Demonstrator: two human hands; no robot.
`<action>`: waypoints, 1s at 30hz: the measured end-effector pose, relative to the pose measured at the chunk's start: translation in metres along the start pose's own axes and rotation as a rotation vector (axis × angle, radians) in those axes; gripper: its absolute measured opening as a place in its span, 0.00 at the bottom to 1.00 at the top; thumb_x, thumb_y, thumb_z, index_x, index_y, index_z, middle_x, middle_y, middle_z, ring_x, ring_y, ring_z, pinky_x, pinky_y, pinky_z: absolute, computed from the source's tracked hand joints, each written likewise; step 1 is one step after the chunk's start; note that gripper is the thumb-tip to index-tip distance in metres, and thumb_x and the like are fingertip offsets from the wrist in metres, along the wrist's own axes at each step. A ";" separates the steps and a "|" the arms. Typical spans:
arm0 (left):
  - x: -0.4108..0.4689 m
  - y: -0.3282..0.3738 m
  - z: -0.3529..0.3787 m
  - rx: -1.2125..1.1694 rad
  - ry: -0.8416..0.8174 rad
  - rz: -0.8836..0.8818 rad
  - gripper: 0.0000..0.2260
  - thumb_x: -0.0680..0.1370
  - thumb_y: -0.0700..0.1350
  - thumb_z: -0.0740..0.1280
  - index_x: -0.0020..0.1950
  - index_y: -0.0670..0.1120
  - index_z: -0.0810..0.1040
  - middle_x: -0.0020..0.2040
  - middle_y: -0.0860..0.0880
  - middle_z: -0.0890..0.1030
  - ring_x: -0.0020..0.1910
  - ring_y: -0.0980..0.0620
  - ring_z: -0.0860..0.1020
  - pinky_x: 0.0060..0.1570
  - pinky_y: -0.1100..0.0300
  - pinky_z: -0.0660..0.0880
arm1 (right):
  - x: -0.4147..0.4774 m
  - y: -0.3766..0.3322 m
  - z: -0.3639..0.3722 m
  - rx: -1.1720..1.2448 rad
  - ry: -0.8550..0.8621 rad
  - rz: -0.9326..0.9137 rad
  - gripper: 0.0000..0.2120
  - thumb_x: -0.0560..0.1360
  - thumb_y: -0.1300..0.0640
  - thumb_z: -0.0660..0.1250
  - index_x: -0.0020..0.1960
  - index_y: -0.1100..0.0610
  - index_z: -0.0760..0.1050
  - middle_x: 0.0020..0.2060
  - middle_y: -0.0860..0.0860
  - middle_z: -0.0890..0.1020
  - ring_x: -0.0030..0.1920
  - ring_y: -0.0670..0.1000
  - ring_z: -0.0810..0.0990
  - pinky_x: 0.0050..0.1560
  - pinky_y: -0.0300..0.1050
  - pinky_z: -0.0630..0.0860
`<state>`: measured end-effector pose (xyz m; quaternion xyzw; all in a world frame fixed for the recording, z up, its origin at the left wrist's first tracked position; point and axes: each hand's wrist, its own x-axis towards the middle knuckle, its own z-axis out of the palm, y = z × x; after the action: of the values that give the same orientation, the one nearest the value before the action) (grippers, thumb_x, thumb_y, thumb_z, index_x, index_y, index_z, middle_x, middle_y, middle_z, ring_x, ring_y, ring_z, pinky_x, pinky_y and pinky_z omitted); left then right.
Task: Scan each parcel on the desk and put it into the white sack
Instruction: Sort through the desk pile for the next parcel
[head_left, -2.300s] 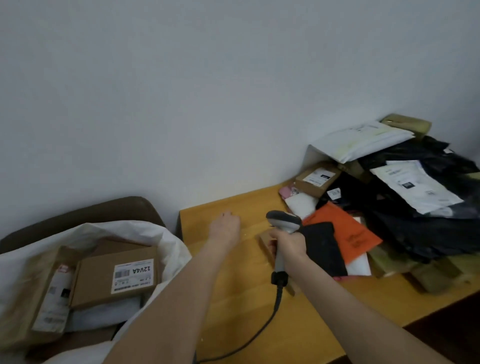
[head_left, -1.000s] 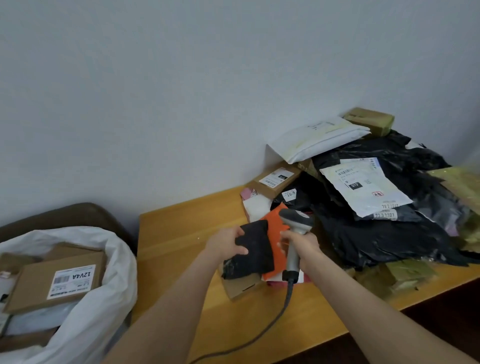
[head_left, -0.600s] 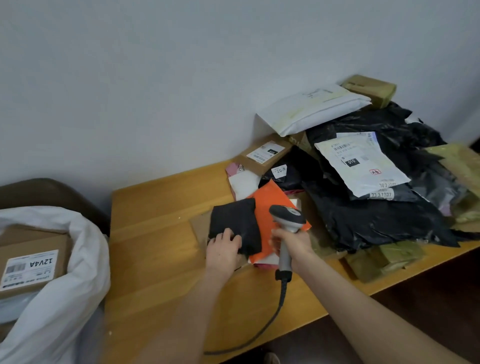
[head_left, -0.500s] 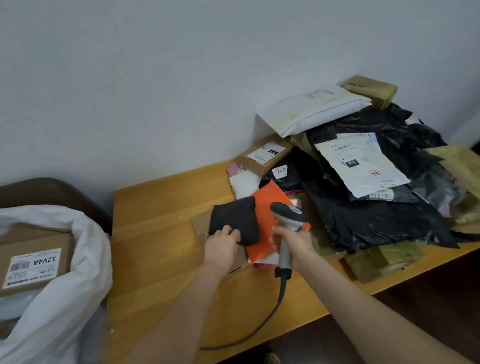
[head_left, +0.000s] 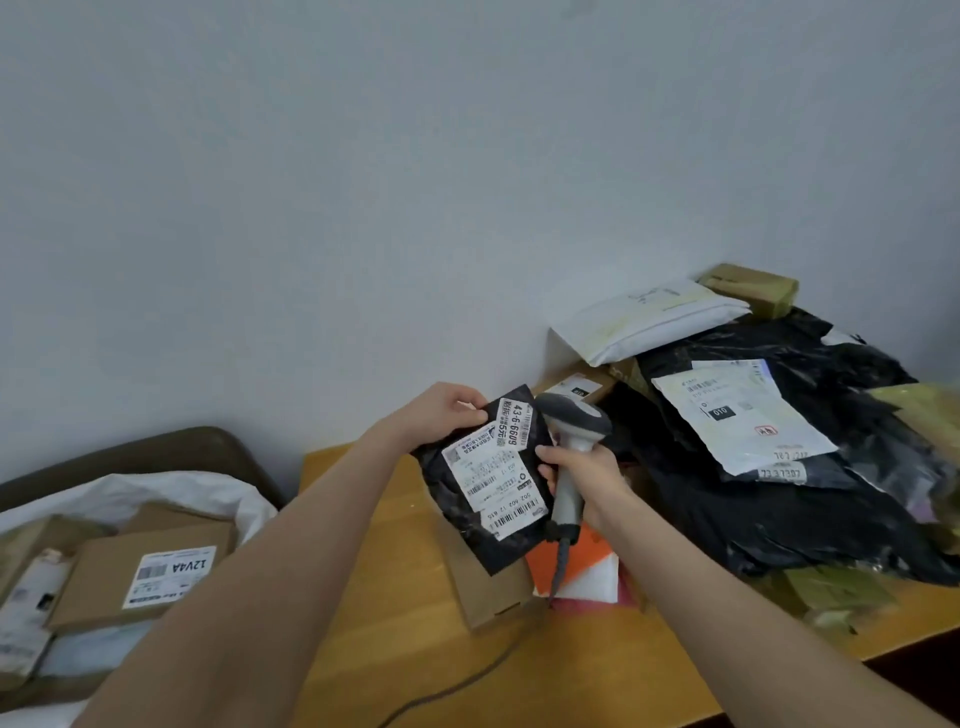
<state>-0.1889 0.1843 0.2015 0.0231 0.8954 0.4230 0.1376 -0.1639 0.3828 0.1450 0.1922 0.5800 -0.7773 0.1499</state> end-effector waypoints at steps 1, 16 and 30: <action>-0.001 0.002 -0.002 0.020 0.009 0.014 0.05 0.79 0.41 0.66 0.51 0.43 0.80 0.40 0.50 0.83 0.36 0.56 0.80 0.40 0.66 0.75 | -0.002 0.002 0.003 -0.035 0.009 0.007 0.07 0.71 0.70 0.71 0.38 0.63 0.74 0.26 0.54 0.78 0.23 0.47 0.75 0.27 0.40 0.74; -0.046 -0.051 0.071 -0.653 0.288 -0.191 0.10 0.77 0.41 0.68 0.57 0.42 0.80 0.50 0.45 0.84 0.42 0.53 0.82 0.37 0.66 0.78 | -0.013 -0.003 -0.005 0.217 0.209 0.053 0.07 0.73 0.71 0.68 0.38 0.65 0.72 0.29 0.56 0.77 0.22 0.46 0.76 0.23 0.37 0.75; -0.045 -0.065 0.057 -0.719 0.628 -0.376 0.05 0.79 0.39 0.66 0.54 0.43 0.78 0.47 0.46 0.80 0.48 0.48 0.78 0.42 0.61 0.71 | -0.092 0.051 -0.008 -0.319 -0.002 -0.061 0.08 0.73 0.66 0.68 0.36 0.63 0.76 0.24 0.54 0.78 0.23 0.50 0.75 0.28 0.42 0.72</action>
<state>-0.1259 0.1786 0.1280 -0.3154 0.6801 0.6586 -0.0650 -0.0586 0.3772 0.1432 0.1474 0.7015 -0.6797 0.1555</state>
